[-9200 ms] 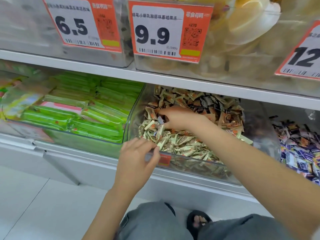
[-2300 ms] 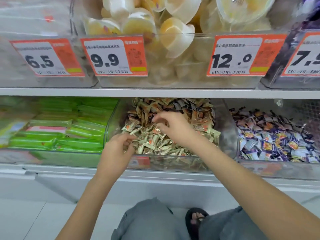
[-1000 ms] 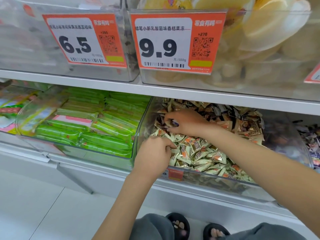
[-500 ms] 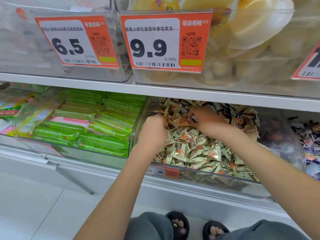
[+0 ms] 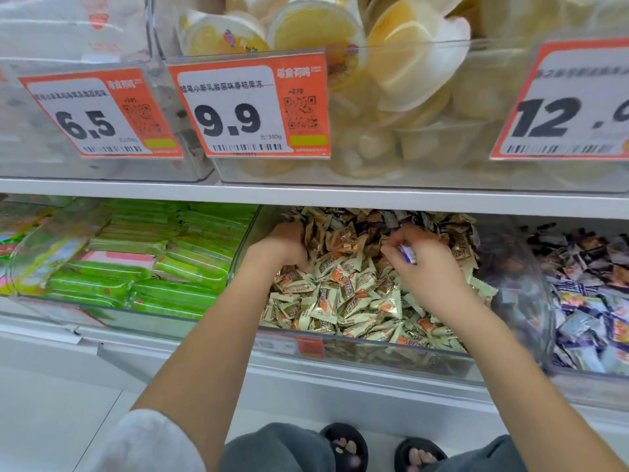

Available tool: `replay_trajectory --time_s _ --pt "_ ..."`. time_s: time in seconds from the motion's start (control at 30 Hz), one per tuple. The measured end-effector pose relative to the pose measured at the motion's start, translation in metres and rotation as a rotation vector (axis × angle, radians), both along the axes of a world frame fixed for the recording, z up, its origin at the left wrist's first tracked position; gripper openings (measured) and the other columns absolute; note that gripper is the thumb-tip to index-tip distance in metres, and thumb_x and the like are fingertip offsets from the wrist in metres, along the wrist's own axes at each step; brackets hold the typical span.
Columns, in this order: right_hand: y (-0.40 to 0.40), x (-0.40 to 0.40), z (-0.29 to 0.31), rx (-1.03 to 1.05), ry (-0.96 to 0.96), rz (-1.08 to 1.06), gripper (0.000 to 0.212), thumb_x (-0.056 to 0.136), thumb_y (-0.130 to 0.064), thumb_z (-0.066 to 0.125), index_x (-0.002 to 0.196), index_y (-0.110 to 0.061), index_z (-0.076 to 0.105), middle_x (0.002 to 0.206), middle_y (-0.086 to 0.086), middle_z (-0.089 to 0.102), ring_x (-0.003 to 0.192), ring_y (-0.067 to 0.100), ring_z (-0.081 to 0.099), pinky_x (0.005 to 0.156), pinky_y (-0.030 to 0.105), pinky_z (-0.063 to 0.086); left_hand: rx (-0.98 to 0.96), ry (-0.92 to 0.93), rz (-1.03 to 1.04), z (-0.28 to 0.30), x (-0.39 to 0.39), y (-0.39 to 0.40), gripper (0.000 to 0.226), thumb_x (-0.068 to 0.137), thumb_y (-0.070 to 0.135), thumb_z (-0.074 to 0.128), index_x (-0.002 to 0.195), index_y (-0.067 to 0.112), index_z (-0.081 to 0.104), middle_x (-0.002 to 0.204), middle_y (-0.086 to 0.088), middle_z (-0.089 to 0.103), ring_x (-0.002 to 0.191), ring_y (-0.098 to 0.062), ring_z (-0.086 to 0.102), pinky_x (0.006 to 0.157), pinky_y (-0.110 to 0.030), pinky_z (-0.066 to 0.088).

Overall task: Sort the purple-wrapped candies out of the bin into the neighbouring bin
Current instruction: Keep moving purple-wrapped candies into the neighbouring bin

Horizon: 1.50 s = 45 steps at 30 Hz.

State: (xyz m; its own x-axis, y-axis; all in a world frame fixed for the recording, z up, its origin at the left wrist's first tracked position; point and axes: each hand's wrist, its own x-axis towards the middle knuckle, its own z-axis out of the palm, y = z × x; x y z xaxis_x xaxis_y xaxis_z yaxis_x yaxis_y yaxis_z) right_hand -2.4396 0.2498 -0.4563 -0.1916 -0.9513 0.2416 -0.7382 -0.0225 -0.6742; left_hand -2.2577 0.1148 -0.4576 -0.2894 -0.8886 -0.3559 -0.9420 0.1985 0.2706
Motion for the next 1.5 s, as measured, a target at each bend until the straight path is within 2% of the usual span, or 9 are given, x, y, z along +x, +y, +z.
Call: replay_trajectory --time_s 0.1,0.2,0.33,0.57,0.8,0.93,1.17,1.37,1.5 --pt "0.028 -0.003 -0.005 0.028 -0.177 0.011 0.015 0.094 -0.029 0.055 0.08 -0.026 0.052 0.09 -0.02 0.06 0.087 -0.004 0.056 0.066 0.012 0.041 0.08 -0.113 -0.052 0.006 -0.002 -0.004 0.088 0.077 0.031 0.077 0.145 0.009 0.025 0.145 -0.01 0.041 0.129 -0.03 0.043 0.096 -0.034 0.041" --pt "0.047 -0.004 -0.012 0.006 -0.269 0.007 0.016 0.094 -0.028 0.055 0.079 -0.029 0.051 0.088 -0.022 0.059 0.085 -0.019 0.051 0.062 0.001 0.035 0.054 -0.191 -0.111 0.013 -0.006 -0.006 0.094 0.073 0.037 0.079 0.146 0.009 0.026 0.146 -0.009 0.04 0.125 -0.029 0.047 0.096 -0.034 0.045" --pt "0.055 -0.01 -0.011 -0.004 -0.304 0.014 0.014 0.095 -0.028 0.052 0.081 -0.026 0.052 0.088 -0.021 0.06 0.076 0.004 0.057 0.057 0.012 0.043 0.012 -0.292 -0.156 0.012 -0.01 0.001 0.092 0.077 0.038 0.075 0.147 0.012 0.022 0.15 -0.01 0.033 0.131 -0.03 0.04 0.097 -0.032 0.04" --pt "0.057 -0.026 -0.003 -0.022 -0.419 -0.012 0.01 0.094 -0.028 0.055 0.084 -0.026 0.055 0.095 -0.022 0.059 0.093 -0.018 0.049 0.068 0.004 0.034 0.058 -0.235 -0.093 0.013 -0.006 0.009 0.085 0.086 0.028 0.068 0.151 0.017 0.015 0.15 -0.011 0.033 0.125 -0.031 0.045 0.081 -0.029 0.046" --pt "0.055 -0.023 -0.001 -0.007 -0.422 -0.003 0.012 0.094 -0.027 0.055 0.082 -0.027 0.053 0.097 -0.021 0.057 0.103 0.003 0.05 0.072 0.007 0.032 0.148 -0.235 -0.073 0.015 -0.001 0.015 0.078 0.09 0.029 0.062 0.151 0.019 0.015 0.149 -0.011 0.034 0.127 -0.033 0.044 0.085 -0.034 0.045" --pt "0.055 -0.023 -0.002 0.022 -0.447 0.021 0.013 0.095 -0.027 0.055 0.083 -0.024 0.053 0.108 -0.011 0.06 0.108 0.005 0.051 0.067 0.01 0.034 -0.001 -0.188 -0.08 0.016 -0.002 0.02 0.065 0.088 0.018 0.064 0.143 0.009 0.031 0.137 -0.012 0.047 0.119 -0.028 0.051 0.085 -0.028 0.045" --pt "0.053 -0.025 -0.001 -0.007 -0.447 0.019 0.01 0.095 -0.028 0.054 0.086 -0.021 0.056 0.107 -0.015 0.058 0.102 -0.001 0.051 0.059 0.004 0.039 -0.067 0.091 -0.055 0.029 0.012 0.028 0.034 0.084 0.023 0.07 0.113 0.012 0.059 0.112 -0.005 0.058 0.089 -0.017 0.054 0.066 -0.02 0.042" --pt "0.047 -0.015 0.001 -0.022 -0.474 0.068 0.012 0.094 -0.024 0.056 0.082 -0.022 0.055 0.096 -0.019 0.058 0.098 -0.004 0.051 0.077 0.01 0.036 0.037 0.539 0.052 0.051 0.024 0.047 0.013 0.081 0.019 0.073 0.09 0.021 0.063 0.074 0.004 0.061 0.065 -0.013 0.053 0.051 -0.019 0.041" --pt "0.044 -0.003 0.004 0.002 -0.493 0.1 0.005 0.091 -0.038 0.058 0.093 -0.034 0.057 0.091 -0.024 0.055 0.074 -0.017 0.051 0.058 0.008 0.035 0.106 0.747 0.035 0.061 0.014 0.068 0.018 0.08 0.015 0.074 0.093 0.02 0.064 0.071 0.004 0.063 0.065 -0.014 0.052 0.052 -0.021 0.04"
